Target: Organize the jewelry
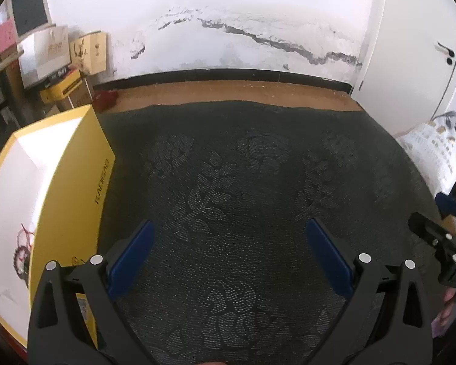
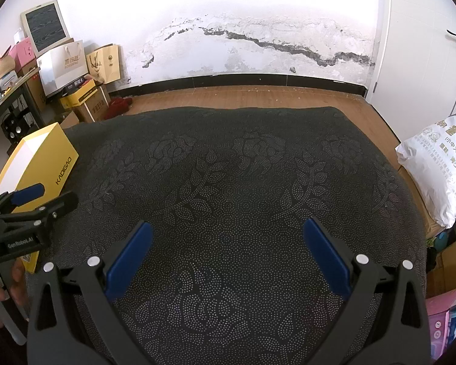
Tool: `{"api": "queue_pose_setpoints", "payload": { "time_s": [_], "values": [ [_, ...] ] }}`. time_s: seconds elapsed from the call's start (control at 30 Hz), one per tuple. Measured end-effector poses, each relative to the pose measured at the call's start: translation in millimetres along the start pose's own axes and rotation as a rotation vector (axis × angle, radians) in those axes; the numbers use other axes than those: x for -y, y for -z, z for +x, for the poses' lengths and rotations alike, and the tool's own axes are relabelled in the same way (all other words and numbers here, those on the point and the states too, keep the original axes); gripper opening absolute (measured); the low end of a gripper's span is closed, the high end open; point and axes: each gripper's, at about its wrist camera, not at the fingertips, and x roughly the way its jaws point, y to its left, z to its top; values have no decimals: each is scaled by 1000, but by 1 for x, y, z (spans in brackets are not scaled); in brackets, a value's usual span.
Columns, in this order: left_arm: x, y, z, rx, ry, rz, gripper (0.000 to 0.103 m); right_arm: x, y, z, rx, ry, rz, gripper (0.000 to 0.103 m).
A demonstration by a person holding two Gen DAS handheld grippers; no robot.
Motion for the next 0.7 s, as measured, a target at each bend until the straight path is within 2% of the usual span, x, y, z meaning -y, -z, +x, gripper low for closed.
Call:
{"api": "queue_pose_setpoints", "payload": {
  "time_s": [0.17,0.27,0.4,0.5,0.7],
  "values": [
    [-4,3,-5,28,27,-60,97,-1,1,-1,5,3,3,96],
    [-4,4,-3,7,56,-69,97,-1,1,-1,6,3,5,96],
    [2,5,-5,23,25,-23,97,-1,1,-2,7,2,6,96],
    [6,3,-10,67,-2,-7,97,-3,1,-3,9,2,5,96],
    [12,4,-10,65,-14,37,97,-2,1,-3,6,2,7,96]
  ]
}}
